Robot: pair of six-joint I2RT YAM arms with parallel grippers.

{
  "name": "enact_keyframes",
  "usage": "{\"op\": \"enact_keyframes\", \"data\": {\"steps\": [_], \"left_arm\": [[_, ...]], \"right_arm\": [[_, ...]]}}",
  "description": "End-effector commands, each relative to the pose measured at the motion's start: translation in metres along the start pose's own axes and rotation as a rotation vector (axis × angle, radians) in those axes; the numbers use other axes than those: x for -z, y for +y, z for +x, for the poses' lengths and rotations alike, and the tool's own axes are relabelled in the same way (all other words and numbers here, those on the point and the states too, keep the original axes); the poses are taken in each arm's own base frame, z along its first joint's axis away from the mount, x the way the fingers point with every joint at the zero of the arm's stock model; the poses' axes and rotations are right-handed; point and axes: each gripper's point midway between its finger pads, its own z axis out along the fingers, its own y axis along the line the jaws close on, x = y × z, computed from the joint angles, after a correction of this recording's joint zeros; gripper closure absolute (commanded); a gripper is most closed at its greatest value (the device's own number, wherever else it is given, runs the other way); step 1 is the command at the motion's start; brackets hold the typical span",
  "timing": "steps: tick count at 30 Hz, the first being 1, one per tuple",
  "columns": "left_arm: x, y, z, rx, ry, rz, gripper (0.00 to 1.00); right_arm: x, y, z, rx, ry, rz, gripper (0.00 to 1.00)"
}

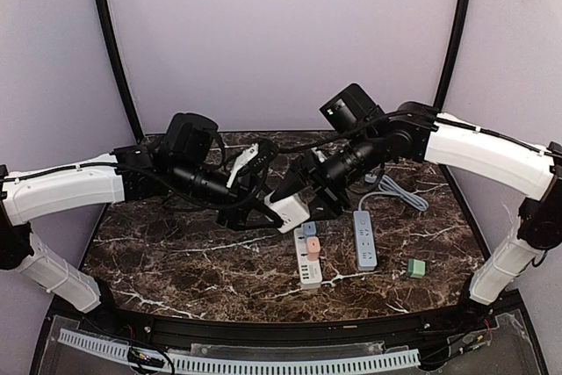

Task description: Insert the plug

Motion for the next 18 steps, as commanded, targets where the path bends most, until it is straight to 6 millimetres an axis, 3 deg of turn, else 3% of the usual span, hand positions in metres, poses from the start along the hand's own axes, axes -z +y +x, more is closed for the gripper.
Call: {"op": "enact_keyframes", "data": {"steps": [1, 7, 9, 11, 13, 18], "left_arm": [[0.002, -0.004, -0.01, -0.045, -0.013, 0.006, 0.99], [-0.001, 0.0, -0.008, -0.044, -0.005, 0.0, 0.98], [-0.003, 0.003, -0.007, -0.04, -0.002, -0.013, 0.88], [-0.003, 0.007, -0.006, -0.038, 0.0, -0.031, 0.66], [-0.003, 0.011, -0.005, -0.037, 0.002, -0.061, 0.52], [0.005, 0.018, -0.002, -0.051, -0.004, -0.127, 0.26]], "right_arm": [[0.007, 0.005, 0.011, 0.031, 0.01, -0.028, 0.44], [0.009, 0.006, 0.012, 0.027, 0.004, -0.035, 0.61], [0.009, 0.007, 0.012, 0.028, 0.003, -0.038, 0.73], [0.009, 0.008, 0.011, 0.029, 0.0, -0.042, 0.84], [0.009, 0.01, 0.009, 0.032, -0.011, -0.045, 0.99], [0.011, 0.009, 0.004, 0.031, -0.048, -0.037, 1.0]]}}
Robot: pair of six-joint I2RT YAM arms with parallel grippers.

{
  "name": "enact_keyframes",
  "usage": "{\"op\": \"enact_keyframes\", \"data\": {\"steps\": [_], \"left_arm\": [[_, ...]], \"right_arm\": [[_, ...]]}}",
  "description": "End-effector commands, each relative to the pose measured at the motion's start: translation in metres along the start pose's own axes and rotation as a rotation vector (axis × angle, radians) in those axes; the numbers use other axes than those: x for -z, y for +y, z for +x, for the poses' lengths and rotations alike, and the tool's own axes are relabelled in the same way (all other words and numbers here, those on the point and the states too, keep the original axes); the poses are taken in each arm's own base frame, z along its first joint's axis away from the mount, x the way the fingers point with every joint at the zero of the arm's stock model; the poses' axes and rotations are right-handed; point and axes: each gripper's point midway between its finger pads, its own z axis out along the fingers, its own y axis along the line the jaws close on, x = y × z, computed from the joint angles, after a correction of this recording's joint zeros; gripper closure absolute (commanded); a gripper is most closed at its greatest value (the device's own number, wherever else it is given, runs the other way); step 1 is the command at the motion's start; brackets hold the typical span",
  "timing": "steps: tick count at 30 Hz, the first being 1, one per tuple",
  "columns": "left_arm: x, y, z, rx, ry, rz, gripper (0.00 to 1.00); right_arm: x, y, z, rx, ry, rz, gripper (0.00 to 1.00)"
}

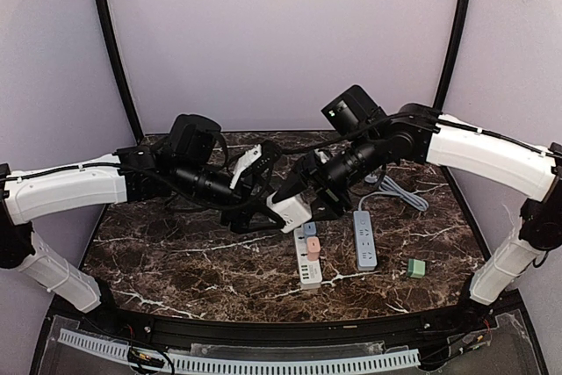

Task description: Insert the plug

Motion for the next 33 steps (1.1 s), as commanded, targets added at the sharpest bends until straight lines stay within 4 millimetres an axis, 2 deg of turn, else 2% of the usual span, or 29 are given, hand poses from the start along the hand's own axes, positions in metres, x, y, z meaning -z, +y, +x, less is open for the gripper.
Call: {"op": "enact_keyframes", "data": {"steps": [1, 3, 5, 11, 13, 18, 23, 29, 33], "left_arm": [[0.01, 0.011, -0.004, -0.031, -0.017, -0.1, 0.16], [0.014, 0.011, -0.003, -0.038, -0.022, -0.118, 0.06], [0.018, 0.011, -0.002, -0.044, -0.025, -0.136, 0.03], [0.031, 0.013, -0.003, -0.055, -0.043, -0.202, 0.02], [0.042, 0.012, -0.006, -0.064, -0.067, -0.238, 0.03], [0.059, 0.016, 0.0, -0.079, -0.062, -0.322, 0.03], [0.076, 0.018, 0.0, -0.078, -0.059, -0.395, 0.03], [0.087, 0.031, 0.002, -0.052, -0.041, -0.494, 0.02], [0.091, 0.042, 0.001, -0.027, -0.034, -0.557, 0.01]], "right_arm": [[0.011, 0.013, 0.005, 0.038, -0.035, -0.042, 1.0], [0.012, 0.011, 0.002, 0.035, -0.054, -0.034, 1.0], [0.013, 0.008, 0.0, 0.032, -0.072, -0.016, 1.0], [0.023, 0.003, -0.014, 0.043, -0.165, 0.04, 1.0], [0.029, 0.001, -0.019, 0.044, -0.201, 0.053, 1.0], [0.044, -0.003, -0.028, 0.053, -0.264, 0.075, 1.0], [0.07, -0.003, -0.039, 0.078, -0.35, 0.143, 1.0], [0.094, -0.03, -0.044, 0.04, -0.414, 0.292, 1.0], [0.109, -0.058, -0.044, 0.005, -0.436, 0.425, 1.0]]}}
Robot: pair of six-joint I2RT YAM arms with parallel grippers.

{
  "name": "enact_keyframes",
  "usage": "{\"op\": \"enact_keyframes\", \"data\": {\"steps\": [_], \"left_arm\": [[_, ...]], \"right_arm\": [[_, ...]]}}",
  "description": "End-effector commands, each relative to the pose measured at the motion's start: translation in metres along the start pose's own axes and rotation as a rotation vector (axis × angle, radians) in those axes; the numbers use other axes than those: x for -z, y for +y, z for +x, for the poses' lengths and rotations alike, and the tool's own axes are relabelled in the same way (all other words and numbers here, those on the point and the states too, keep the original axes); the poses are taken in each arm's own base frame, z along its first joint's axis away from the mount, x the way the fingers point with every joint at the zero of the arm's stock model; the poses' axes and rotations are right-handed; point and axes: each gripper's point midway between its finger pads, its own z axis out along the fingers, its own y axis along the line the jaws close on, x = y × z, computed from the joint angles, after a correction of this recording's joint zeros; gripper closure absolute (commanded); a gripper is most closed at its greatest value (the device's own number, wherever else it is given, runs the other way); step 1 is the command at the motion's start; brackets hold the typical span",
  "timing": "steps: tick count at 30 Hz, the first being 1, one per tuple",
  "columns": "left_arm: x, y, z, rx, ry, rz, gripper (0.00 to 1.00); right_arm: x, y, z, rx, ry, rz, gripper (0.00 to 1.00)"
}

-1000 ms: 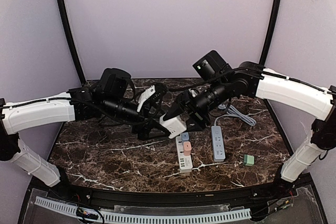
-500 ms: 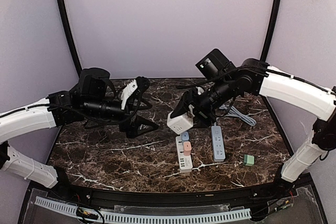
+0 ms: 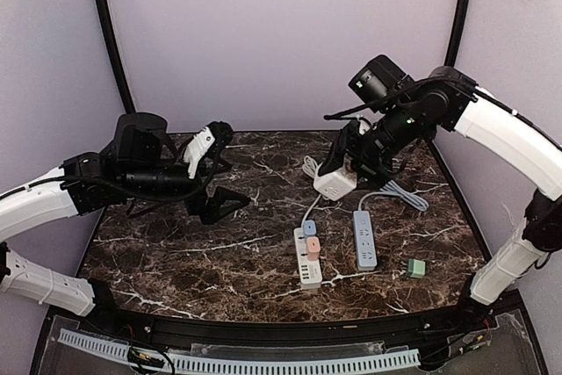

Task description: Insert the plug

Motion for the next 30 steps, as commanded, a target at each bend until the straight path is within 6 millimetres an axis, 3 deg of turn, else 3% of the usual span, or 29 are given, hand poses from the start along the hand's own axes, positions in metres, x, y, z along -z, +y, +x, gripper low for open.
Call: {"op": "enact_keyframes", "data": {"steps": [1, 6, 17, 30], "left_arm": [[0.002, 0.018, 0.006, 0.026, 0.047, -0.104, 0.01], [-0.005, 0.03, 0.008, 0.014, 0.092, -0.163, 0.01], [0.005, 0.038, 0.014, 0.004, 0.131, -0.219, 0.01], [0.016, 0.049, 0.024, 0.028, 0.155, -0.297, 0.01]], "right_arm": [[0.014, -0.046, -0.006, 0.004, -0.043, 0.198, 1.0], [-0.003, -0.078, -0.01, 0.03, -0.006, 0.278, 1.0], [-0.036, -0.128, -0.057, 0.185, 0.036, 0.377, 1.0], [-0.081, -0.176, -0.075, 0.267, 0.139, 0.424, 1.0]]}}
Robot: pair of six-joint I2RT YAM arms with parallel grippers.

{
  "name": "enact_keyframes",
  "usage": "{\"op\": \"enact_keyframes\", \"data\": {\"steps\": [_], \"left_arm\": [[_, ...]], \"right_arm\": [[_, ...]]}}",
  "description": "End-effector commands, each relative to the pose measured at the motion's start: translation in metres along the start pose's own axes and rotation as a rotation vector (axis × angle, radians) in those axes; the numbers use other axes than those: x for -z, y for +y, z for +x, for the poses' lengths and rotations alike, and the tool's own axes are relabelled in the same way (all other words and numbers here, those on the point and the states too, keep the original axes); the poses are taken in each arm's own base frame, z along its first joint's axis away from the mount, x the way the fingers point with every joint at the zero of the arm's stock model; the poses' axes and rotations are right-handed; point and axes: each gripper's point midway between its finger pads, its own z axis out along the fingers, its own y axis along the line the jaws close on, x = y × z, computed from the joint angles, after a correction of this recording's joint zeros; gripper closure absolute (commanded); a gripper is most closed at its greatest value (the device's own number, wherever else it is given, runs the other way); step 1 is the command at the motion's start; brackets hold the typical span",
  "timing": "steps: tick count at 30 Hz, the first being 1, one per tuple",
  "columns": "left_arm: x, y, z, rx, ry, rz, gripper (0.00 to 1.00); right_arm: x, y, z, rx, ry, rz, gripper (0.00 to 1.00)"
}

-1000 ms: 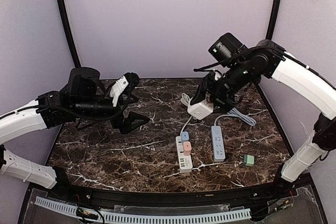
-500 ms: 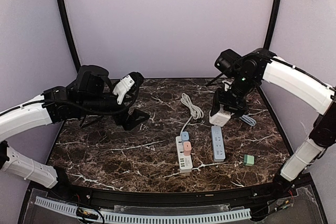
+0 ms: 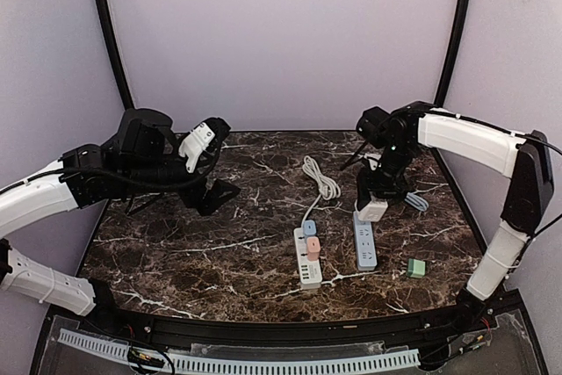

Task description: Insert the plug

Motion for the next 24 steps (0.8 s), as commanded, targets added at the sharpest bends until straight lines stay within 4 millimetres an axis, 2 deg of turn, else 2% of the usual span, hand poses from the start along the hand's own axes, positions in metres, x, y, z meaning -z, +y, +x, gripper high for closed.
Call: {"op": "enact_keyframes", "data": {"steps": [1, 8, 14, 24], "left_arm": [[0.006, 0.008, 0.01, 0.019, 0.033, -0.045, 0.01], [0.007, 0.012, 0.012, 0.026, 0.049, -0.064, 0.01], [0.007, 0.013, 0.016, 0.032, 0.063, -0.072, 0.01], [0.0, 0.013, 0.019, 0.035, 0.074, -0.079, 0.01]], "right_arm": [[-0.017, -0.002, -0.014, 0.052, -0.004, -0.026, 1.0], [-0.036, -0.014, -0.02, 0.032, 0.047, -0.017, 1.0], [-0.045, -0.016, -0.012, 0.024, 0.094, -0.016, 1.0], [-0.04, -0.017, 0.002, 0.009, 0.131, -0.026, 1.0]]}}
